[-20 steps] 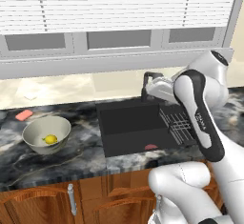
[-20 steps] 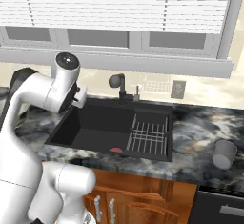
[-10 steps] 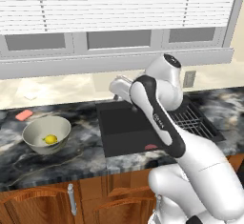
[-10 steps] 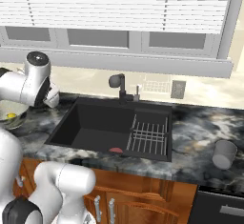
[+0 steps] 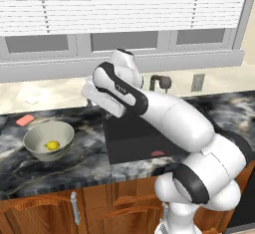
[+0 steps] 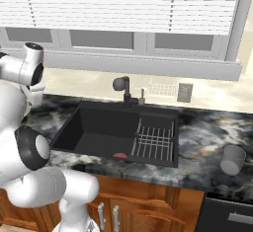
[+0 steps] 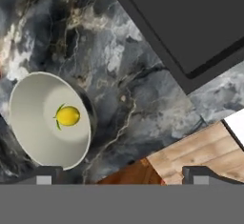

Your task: Move the glass cup from next to the sink to the open cabinet. Then, move the bowl with the lemon to the fridge to clear the area for faucet cleaning.

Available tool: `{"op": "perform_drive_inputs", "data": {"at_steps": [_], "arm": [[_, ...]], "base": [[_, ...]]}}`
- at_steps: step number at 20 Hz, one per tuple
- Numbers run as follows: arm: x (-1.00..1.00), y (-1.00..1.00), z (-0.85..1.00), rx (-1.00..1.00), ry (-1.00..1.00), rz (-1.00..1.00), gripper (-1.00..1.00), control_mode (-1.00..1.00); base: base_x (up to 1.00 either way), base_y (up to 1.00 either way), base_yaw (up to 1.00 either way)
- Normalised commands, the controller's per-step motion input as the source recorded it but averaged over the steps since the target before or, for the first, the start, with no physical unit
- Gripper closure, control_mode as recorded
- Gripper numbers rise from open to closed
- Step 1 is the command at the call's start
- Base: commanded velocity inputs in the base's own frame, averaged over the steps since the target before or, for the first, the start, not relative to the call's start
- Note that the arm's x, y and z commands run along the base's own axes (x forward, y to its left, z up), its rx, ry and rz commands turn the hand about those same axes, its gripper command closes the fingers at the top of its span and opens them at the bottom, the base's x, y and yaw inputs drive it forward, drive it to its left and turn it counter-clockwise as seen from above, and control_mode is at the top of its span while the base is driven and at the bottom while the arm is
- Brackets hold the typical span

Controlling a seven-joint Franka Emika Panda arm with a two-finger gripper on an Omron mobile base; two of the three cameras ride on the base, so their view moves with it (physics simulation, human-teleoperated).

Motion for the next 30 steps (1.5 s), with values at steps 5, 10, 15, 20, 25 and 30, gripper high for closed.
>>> {"op": "perform_drive_inputs", "data": {"at_steps": [5, 10, 15, 20, 25, 30], "arm": [[0.11, 0.07, -0.19, 0.0, 0.09, 0.0, -1.0, -1.0], [0.01, 0.03, -0.76, -0.03, 0.0, 0.07, -1.0, -1.0], [-0.01, 0.0, -0.66, -0.01, -0.08, 0.36, -1.0, -1.0], [0.02, 0.0, -0.44, 0.05, -0.16, 0.32, -1.0, -1.0], [0.04, 0.03, -0.15, 0.08, -0.06, 0.11, -1.0, -1.0], [0.47, 0.52, -0.06, 0.0, -0.01, 0.0, -1.0, -1.0]], "base": [[0.0, 0.0, 0.0], [0.0, 0.0, 0.0], [0.0, 0.0, 0.0], [0.0, 0.0, 0.0], [0.0, 0.0, 0.0], [0.0, 0.0, 0.0]]}}
